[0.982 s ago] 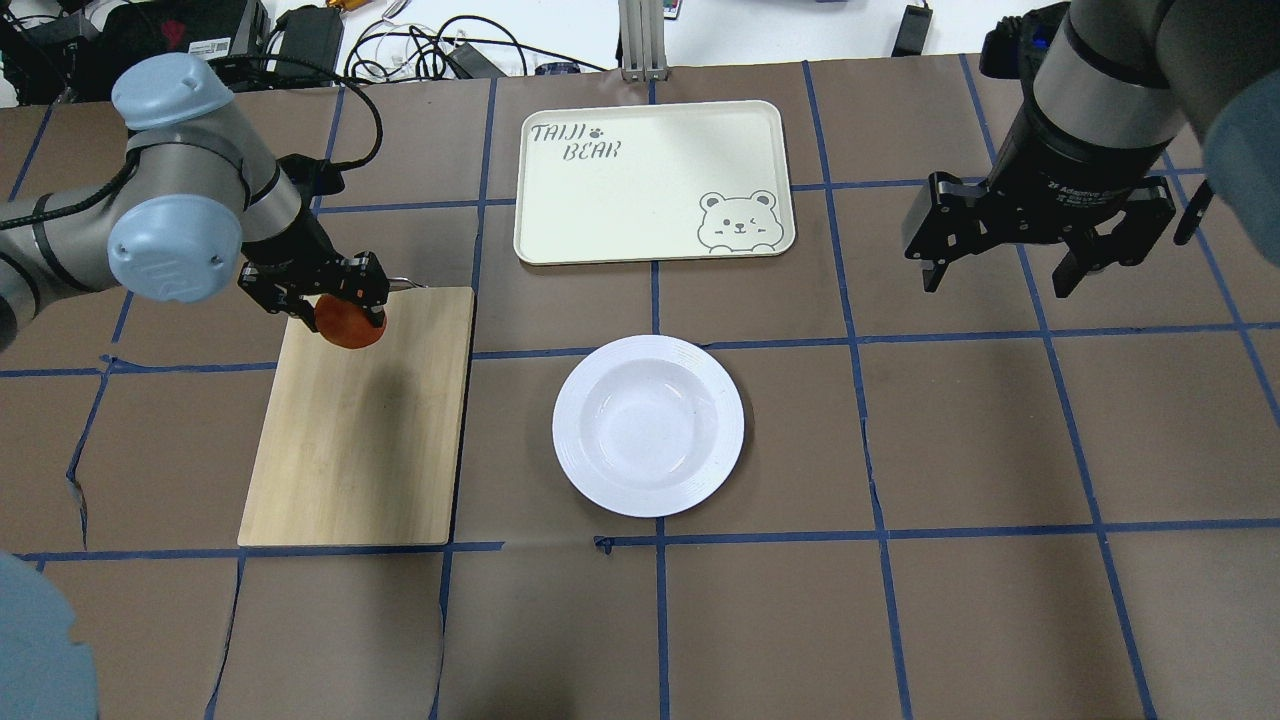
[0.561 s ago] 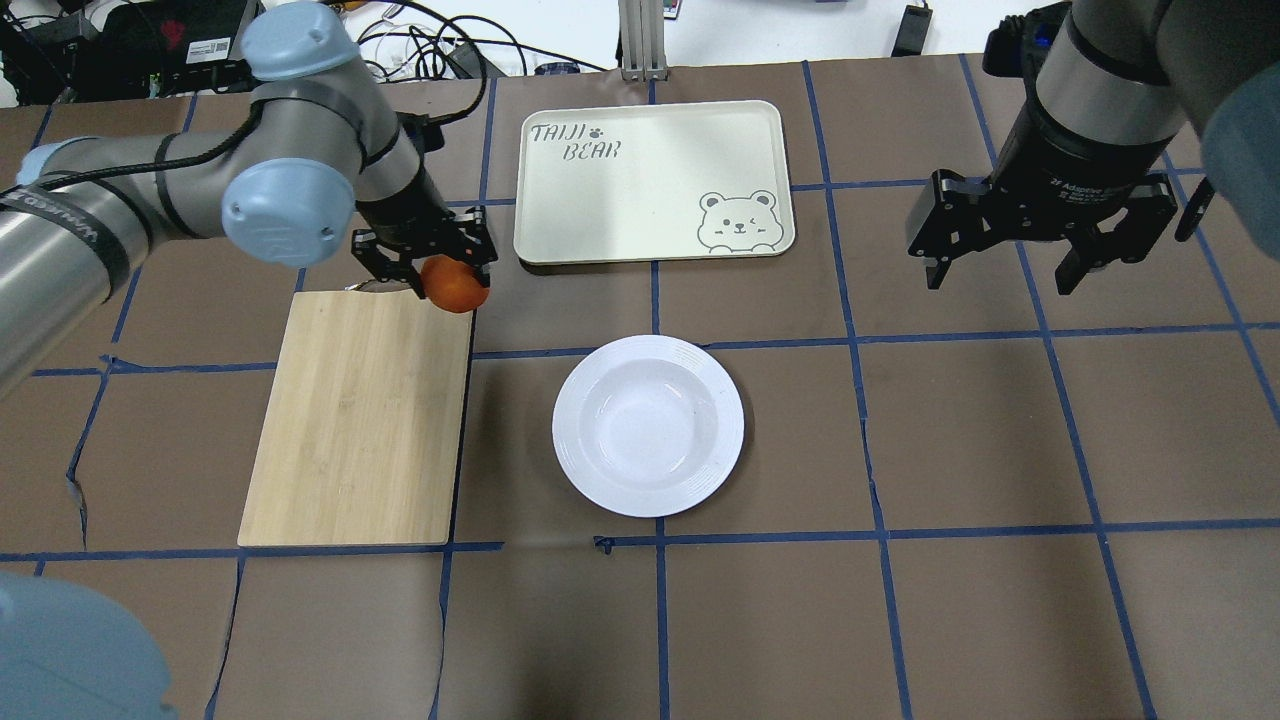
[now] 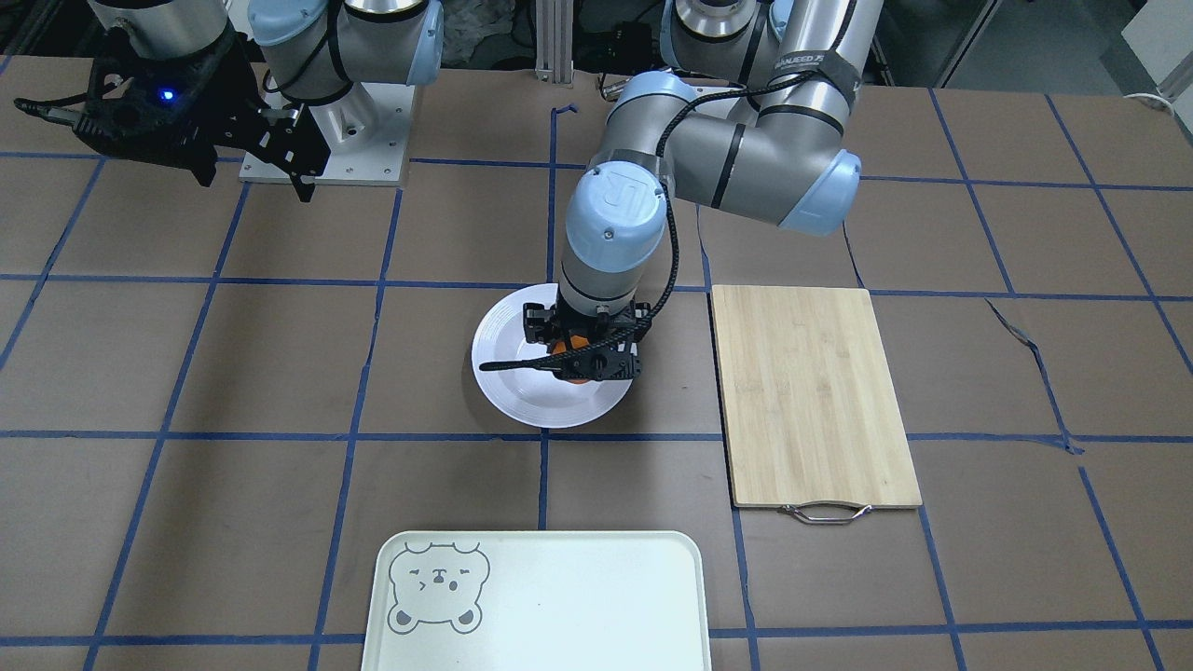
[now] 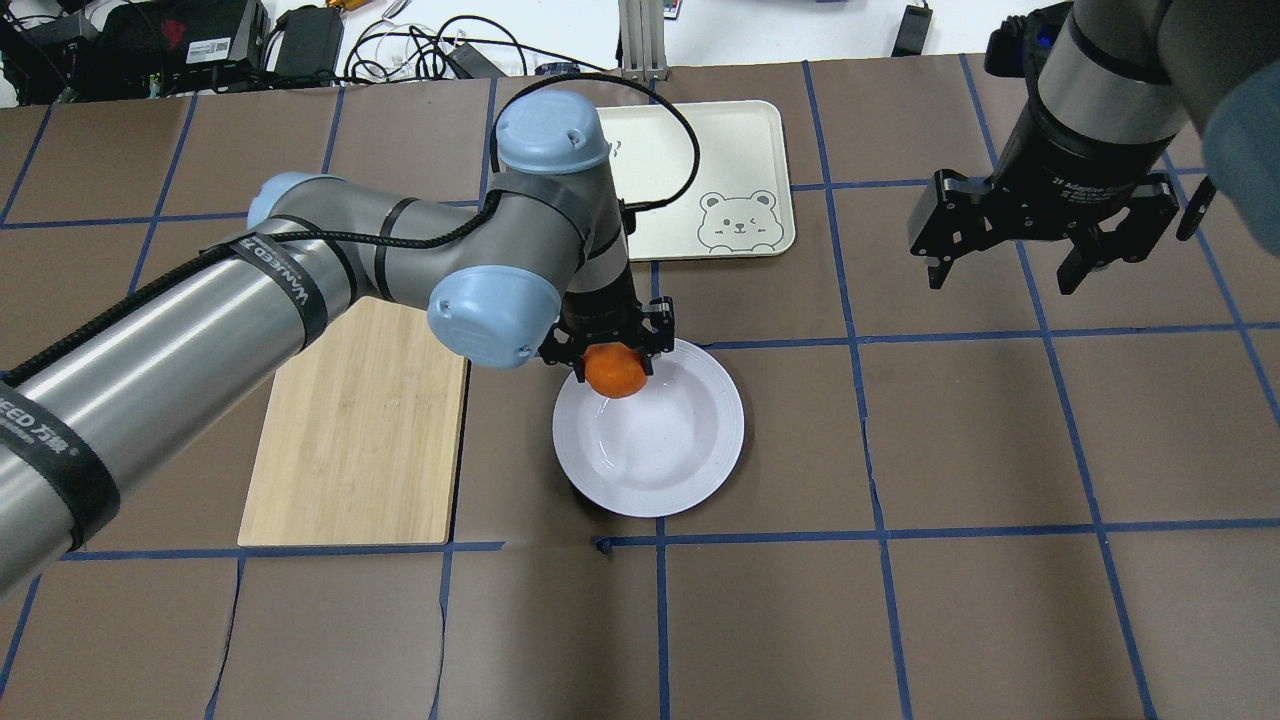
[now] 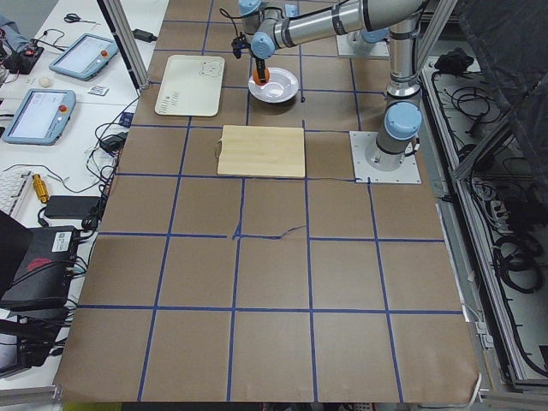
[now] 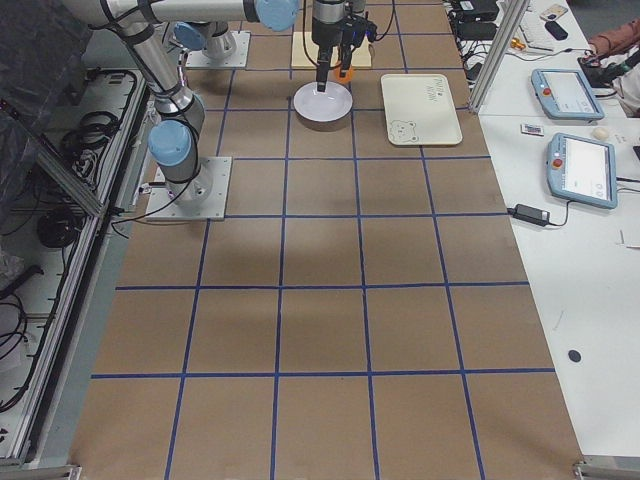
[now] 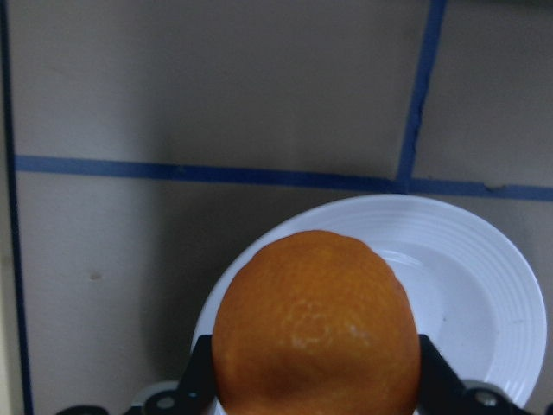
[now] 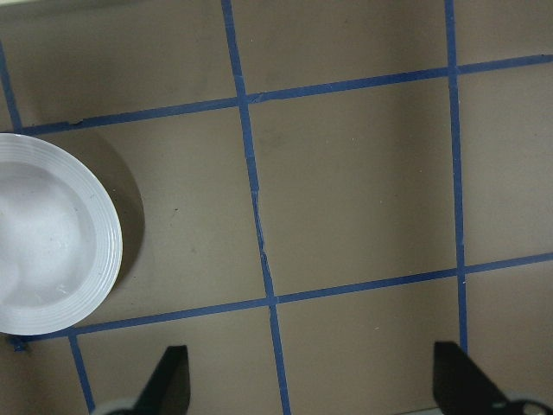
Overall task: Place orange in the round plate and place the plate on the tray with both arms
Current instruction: 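Lower the orange into the white plate and open the left gripper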
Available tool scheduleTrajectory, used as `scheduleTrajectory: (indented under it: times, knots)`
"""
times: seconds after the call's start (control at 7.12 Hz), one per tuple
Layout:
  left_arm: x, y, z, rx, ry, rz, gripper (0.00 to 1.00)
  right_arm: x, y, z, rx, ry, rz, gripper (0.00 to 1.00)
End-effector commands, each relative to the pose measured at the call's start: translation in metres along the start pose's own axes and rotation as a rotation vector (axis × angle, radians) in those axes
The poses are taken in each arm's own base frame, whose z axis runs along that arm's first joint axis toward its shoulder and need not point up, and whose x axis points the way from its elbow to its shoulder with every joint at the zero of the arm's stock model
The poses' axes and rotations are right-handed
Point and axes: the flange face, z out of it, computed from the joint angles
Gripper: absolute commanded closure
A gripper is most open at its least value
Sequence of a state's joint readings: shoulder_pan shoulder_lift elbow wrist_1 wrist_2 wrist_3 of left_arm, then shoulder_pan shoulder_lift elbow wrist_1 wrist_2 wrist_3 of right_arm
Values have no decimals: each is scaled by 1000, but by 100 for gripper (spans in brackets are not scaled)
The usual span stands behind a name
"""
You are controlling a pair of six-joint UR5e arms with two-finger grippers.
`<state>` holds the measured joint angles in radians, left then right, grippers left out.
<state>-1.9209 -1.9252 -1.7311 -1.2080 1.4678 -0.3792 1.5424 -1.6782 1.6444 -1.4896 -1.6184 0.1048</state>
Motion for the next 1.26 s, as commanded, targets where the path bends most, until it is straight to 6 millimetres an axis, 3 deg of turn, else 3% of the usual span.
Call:
scheduleTrajectory:
  times: [0.0,0.14,0.28,0.42,0.56,0.7,0.84,1.12]
  knots:
    - [3,22,41,-29,-10,15,87,0,1,1,-8,1,0,0]
    - [8,24,60,-68,62,11,86,0,1,1,-9,1,1,0]
    - [8,26,63,-76,72,24,86,0,1,1,-9,1,0,0]
    - [8,26,63,-75,71,24,39,1,1,1,-14,3,1,0]
    - [8,27,58,-66,73,24,0,1,0,0,-5,0,3,0]
    - [6,22,35,-17,90,23,0,0,-1,1,-5,-4,2,0]
    - [-6,4,-10,45,96,-6,0,3,-7,10,-29,4,9,0]
    - [-61,-10,-126,48,77,-63,0,11,-13,11,-19,-3,30,0]
